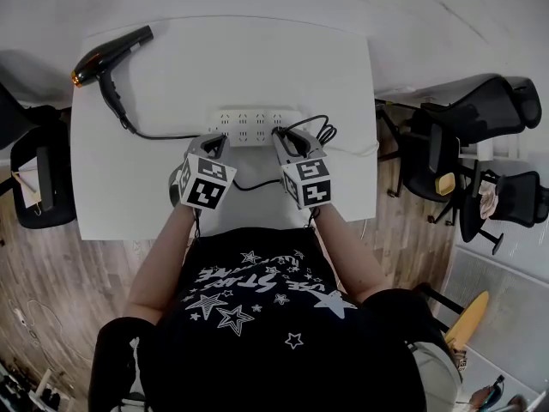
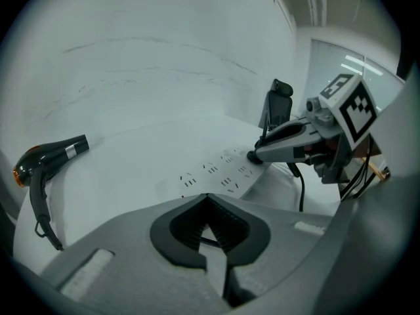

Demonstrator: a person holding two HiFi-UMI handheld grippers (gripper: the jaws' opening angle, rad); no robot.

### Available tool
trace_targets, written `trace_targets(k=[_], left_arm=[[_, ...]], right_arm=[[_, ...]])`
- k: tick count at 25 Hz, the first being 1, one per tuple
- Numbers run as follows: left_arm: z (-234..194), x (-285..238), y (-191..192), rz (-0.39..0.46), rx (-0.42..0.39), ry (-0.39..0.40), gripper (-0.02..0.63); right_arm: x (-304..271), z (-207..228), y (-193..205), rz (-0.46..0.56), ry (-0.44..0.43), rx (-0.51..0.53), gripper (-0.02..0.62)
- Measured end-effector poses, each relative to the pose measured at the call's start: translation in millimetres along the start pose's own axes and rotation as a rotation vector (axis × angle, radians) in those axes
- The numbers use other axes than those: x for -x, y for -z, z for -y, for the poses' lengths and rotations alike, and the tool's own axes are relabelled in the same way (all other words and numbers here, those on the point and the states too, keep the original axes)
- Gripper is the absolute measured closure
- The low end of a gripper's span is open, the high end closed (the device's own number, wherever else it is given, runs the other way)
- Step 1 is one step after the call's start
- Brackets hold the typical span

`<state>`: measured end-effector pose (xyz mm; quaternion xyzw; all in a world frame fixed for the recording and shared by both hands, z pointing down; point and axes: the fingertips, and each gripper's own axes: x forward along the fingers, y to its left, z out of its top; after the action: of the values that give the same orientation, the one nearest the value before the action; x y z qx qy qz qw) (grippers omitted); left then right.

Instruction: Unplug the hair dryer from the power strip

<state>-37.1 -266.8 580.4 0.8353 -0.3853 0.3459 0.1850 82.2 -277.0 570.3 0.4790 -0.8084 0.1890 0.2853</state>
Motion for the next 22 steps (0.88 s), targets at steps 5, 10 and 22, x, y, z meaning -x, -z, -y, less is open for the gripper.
trace_targets(k=[5,10,22], left_arm=[[1,0,0,0.004,0.012,0.008,0.598],[1,-1,0,0.0,-0.002,0.008,0.598],[1,-1,-1,0.028,0.007,0.008,0.598]], right_arm=[[-1,8,2,0.021,-0.099,-0.331,0.494],[-1,4,-2,-0.017,-0.007,-0.089,0.508],[1,9,2,-0.002,-0.11,-0.307,0.503]])
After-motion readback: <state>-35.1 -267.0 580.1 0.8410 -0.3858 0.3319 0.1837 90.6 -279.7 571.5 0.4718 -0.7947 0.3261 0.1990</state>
